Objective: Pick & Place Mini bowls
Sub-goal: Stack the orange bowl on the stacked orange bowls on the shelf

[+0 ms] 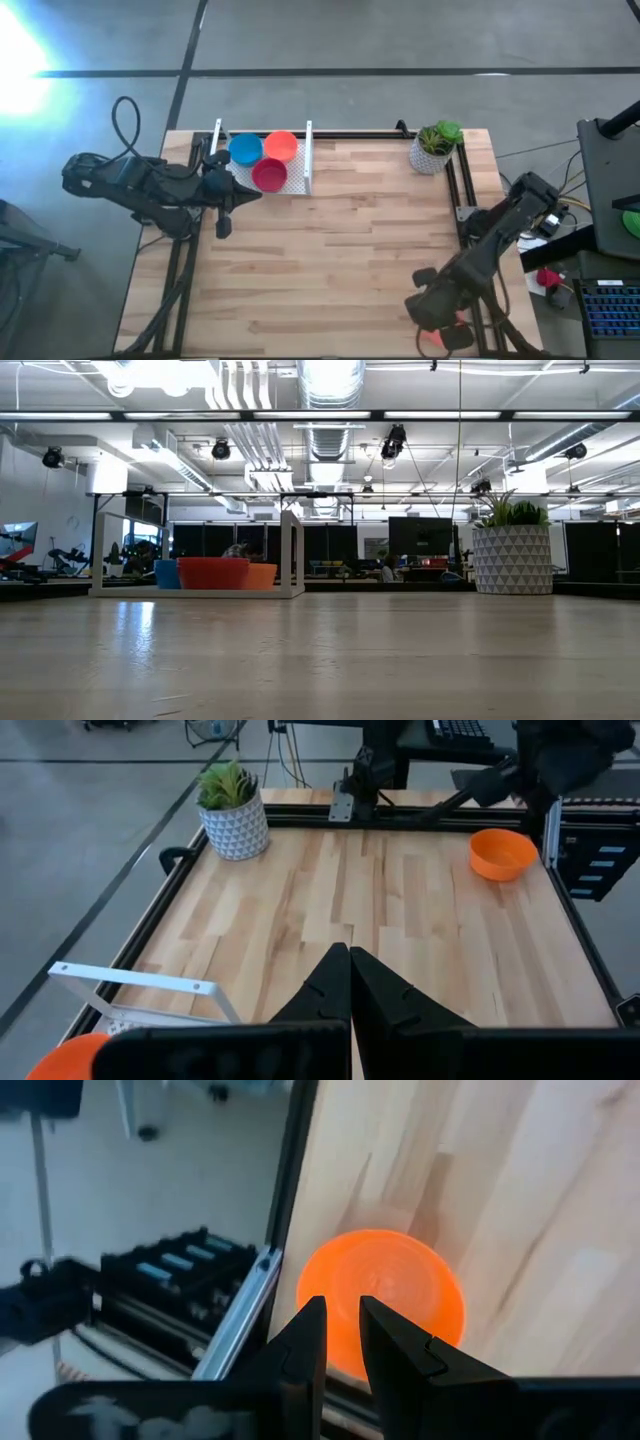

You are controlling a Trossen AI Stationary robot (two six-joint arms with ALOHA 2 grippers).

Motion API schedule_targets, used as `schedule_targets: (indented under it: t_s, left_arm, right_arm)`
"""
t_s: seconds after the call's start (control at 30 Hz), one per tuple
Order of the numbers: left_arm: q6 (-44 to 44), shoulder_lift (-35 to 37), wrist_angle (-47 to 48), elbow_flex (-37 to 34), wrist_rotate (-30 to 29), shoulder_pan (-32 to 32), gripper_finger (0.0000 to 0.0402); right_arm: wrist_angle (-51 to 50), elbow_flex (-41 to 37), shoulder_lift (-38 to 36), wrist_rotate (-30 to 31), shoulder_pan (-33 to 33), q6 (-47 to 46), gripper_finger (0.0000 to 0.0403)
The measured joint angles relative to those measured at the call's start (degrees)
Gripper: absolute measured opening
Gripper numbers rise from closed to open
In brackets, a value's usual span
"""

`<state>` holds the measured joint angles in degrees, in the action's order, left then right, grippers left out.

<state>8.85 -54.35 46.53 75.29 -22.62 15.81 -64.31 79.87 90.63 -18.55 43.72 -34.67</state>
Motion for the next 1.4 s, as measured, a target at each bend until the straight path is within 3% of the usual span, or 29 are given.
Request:
schedule_targets:
  t_s: [0.6,0.9,1.13,1.4]
  left_arm:
    - [0.01,-0.04,-0.01,0.0,0.03,0.0,0.0]
    - [-0.06,-0.04,-0.01,-0.11,0.62,0.0,0.0]
    - [-0.08,-0.07,-0.01,-0.47,0.92,0.0,0.0]
    - [-0.04,-0.07,-0.01,-0.59,0.95,0.0,0.0]
  right_arm:
    - [-1.39,-0.32,8.65,-1.41,-0.09,1.94,0.0064]
    - [-1.8,-2.03,8.83,2.07,-0.09,7.24,0.0117]
    - [-1.21,-7.85,8.83,2.51,-0.09,9.89,0.0136]
    - [6.23,-16.13,8.83,3.72,-0.11,12.41,0.0127]
